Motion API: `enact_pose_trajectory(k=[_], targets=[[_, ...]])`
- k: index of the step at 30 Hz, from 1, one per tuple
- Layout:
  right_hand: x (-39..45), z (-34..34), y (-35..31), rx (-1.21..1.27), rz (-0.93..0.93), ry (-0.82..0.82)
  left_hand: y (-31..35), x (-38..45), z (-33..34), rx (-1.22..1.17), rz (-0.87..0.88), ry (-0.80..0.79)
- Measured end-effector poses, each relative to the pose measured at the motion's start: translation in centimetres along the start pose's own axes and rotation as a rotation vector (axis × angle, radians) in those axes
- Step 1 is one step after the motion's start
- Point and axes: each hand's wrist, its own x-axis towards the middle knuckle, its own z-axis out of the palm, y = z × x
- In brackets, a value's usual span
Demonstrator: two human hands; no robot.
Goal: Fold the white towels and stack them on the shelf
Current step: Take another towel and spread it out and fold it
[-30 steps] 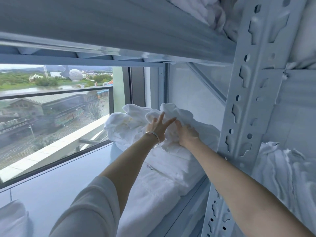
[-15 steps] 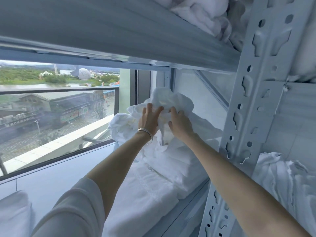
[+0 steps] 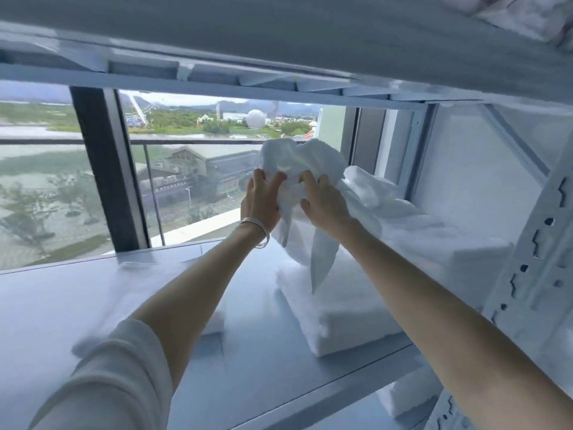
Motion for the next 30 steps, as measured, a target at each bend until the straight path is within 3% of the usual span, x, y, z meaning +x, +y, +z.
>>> enact_pose_trajectory(k=[11,19,21,26,30], targets=[[-4.8,2.1,-26.8,0.264,-0.193,-0.125,-16.3,-13.0,-21.5,0.285,-0.175,0.046],[-7.7,5.2,-42.6,0.446,-0.379,-0.221,-25.4,-21.9,-33.5,0.486,-0.375,-0.017],[-8.8,7.2,-45.3,0.456,-0.443,-0.273,-27.3,-24.6,-34.8,0.527,-0.454,-0.084],[-11.7,13.8,-45.5,0.324,-0.485,-0.436,-29.2,-29.6,-31.5,0.706,-0.574,-0.459],[-12.7,17.1,-41.7,0.330,-0.382,-0.496,-29.0,-29.5,-26.4,0.622,-0.541,-0.530]])
